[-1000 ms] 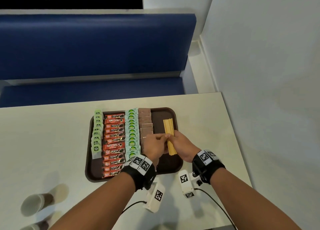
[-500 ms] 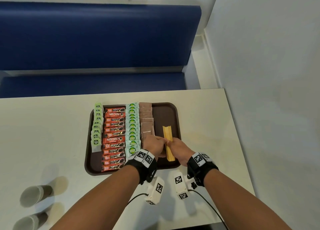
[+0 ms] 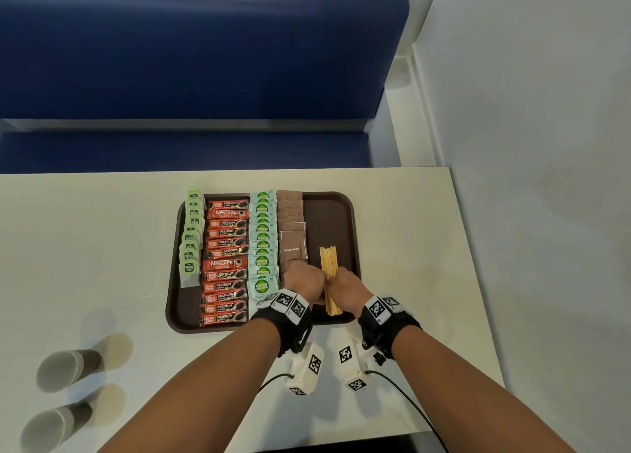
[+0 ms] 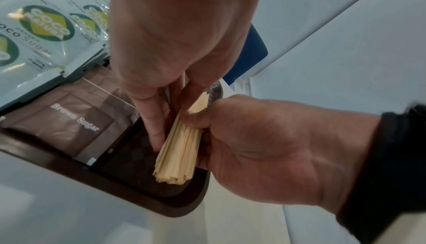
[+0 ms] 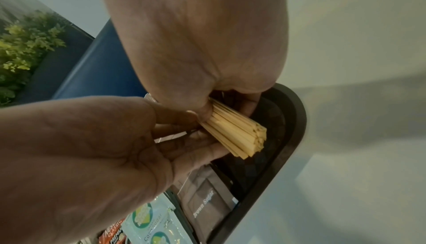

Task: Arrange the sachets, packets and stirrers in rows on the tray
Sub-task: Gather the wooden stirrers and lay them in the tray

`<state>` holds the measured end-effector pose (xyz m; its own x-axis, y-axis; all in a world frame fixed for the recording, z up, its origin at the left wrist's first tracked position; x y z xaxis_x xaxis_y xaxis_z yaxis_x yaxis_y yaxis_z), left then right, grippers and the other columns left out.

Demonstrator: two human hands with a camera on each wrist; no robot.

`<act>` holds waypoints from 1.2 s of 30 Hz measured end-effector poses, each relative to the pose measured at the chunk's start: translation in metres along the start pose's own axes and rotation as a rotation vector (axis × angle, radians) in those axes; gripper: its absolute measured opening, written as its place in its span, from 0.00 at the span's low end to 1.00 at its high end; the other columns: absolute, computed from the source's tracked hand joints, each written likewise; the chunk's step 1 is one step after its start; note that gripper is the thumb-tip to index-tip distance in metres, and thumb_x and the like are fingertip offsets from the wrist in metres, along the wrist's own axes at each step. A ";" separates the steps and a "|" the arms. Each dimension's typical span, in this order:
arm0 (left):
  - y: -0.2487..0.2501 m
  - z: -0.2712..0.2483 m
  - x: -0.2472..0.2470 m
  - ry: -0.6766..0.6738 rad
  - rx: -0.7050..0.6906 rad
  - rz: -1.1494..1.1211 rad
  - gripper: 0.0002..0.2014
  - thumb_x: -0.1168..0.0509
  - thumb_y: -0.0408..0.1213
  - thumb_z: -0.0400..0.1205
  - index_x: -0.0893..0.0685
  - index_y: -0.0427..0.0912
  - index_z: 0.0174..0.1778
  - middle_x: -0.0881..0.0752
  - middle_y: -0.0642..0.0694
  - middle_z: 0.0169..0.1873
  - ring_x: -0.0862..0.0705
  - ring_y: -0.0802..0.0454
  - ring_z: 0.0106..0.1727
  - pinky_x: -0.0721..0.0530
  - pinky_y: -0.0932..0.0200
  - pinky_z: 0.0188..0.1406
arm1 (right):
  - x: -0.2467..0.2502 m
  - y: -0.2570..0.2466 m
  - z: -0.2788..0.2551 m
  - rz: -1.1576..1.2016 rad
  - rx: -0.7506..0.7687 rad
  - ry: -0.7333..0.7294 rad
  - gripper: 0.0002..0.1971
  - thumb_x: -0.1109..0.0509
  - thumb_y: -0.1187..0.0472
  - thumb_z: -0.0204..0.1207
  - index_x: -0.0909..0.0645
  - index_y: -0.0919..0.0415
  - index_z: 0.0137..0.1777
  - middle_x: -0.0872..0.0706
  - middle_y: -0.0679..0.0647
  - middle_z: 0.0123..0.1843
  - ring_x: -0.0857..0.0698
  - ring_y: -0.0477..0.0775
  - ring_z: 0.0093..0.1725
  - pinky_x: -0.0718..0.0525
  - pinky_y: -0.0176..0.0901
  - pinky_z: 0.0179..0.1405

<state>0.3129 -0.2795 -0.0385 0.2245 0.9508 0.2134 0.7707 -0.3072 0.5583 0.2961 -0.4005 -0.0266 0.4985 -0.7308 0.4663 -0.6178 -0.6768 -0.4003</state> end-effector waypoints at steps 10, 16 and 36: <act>-0.017 0.031 -0.007 0.169 -0.007 0.160 0.05 0.26 0.30 0.78 0.06 0.32 0.43 0.05 0.35 0.42 0.04 0.37 0.45 0.02 0.39 0.42 | 0.004 -0.006 0.001 -0.175 0.039 0.059 0.22 0.42 0.51 0.93 0.24 0.71 0.71 0.17 0.70 0.69 0.16 0.70 0.68 0.17 0.62 0.71; -0.015 0.028 -0.008 0.166 0.014 0.160 0.06 0.26 0.31 0.80 0.06 0.32 0.43 0.05 0.34 0.41 0.04 0.36 0.44 0.02 0.39 0.43 | 0.008 -0.007 0.002 -0.238 0.045 0.100 0.22 0.39 0.53 0.92 0.26 0.73 0.73 0.18 0.69 0.72 0.17 0.69 0.71 0.18 0.60 0.71; 0.001 0.017 -0.010 0.196 -0.114 0.433 0.09 0.32 0.25 0.81 0.06 0.31 0.41 0.06 0.33 0.41 0.05 0.37 0.44 0.03 0.45 0.46 | 0.023 -0.001 -0.006 -0.308 -0.001 0.134 0.15 0.32 0.61 0.89 0.22 0.67 0.71 0.15 0.64 0.68 0.14 0.63 0.66 0.14 0.50 0.65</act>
<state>0.3215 -0.2883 -0.0535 0.3846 0.7130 0.5862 0.5587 -0.6854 0.4671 0.3043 -0.4161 -0.0109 0.5775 -0.4738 0.6648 -0.4509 -0.8640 -0.2241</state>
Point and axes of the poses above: each hand's wrist, its own z-axis towards the middle knuckle, its own x-axis out of the back of the hand, y = z × x, the point moved 5 cm from there along z, towards the middle knuckle
